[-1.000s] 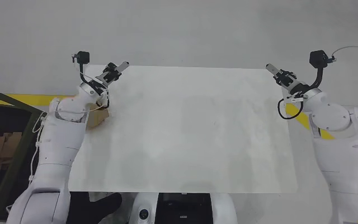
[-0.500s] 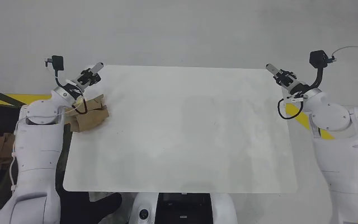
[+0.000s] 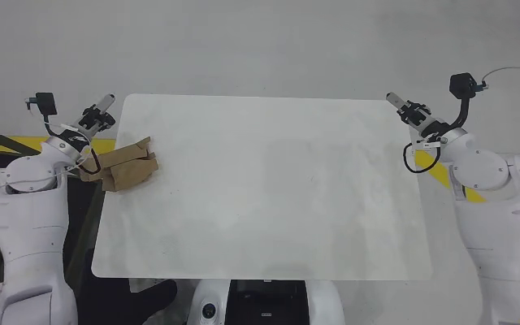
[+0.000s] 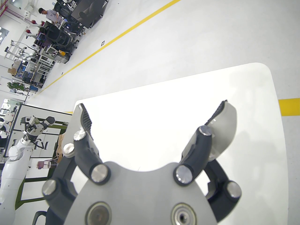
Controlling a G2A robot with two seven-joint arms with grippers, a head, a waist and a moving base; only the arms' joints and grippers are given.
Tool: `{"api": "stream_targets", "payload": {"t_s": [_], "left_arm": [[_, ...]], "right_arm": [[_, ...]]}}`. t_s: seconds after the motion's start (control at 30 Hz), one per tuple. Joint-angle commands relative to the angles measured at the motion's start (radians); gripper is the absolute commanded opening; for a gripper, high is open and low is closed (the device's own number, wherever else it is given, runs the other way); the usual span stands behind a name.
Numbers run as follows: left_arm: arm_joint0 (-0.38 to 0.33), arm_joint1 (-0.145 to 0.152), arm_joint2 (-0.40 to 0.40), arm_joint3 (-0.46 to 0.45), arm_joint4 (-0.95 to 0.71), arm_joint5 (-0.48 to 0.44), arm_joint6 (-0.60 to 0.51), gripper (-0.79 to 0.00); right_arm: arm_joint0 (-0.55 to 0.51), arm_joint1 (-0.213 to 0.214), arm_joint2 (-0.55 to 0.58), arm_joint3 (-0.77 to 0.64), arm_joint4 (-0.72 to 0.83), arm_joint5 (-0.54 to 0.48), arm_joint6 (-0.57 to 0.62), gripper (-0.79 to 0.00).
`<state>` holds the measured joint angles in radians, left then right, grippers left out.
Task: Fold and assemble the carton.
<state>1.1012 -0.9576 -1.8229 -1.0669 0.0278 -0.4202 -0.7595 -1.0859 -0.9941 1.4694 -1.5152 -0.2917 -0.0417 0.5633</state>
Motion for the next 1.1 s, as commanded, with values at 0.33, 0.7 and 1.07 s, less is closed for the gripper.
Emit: {"api": "stream_targets", "payload": {"t_s": [0.33, 0.7, 1.07], "left_arm": [[0.002, 0.003, -0.01, 0.006, 0.007, 0.005, 0.01, 0.0], [0.002, 0.003, -0.01, 0.006, 0.007, 0.005, 0.01, 0.0], [0.025, 0.006, -0.02, -0.015, 0.011, 0.012, 0.035, 0.0]], "right_arm": [[0.0, 0.0, 0.0, 0.0, 0.0, 0.0, 0.0, 0.0], [0.0, 0.0, 0.0, 0.0, 0.0, 0.0, 0.0, 0.0], [0.0, 0.0, 0.0, 0.0, 0.0, 0.0, 0.0, 0.0]]}}
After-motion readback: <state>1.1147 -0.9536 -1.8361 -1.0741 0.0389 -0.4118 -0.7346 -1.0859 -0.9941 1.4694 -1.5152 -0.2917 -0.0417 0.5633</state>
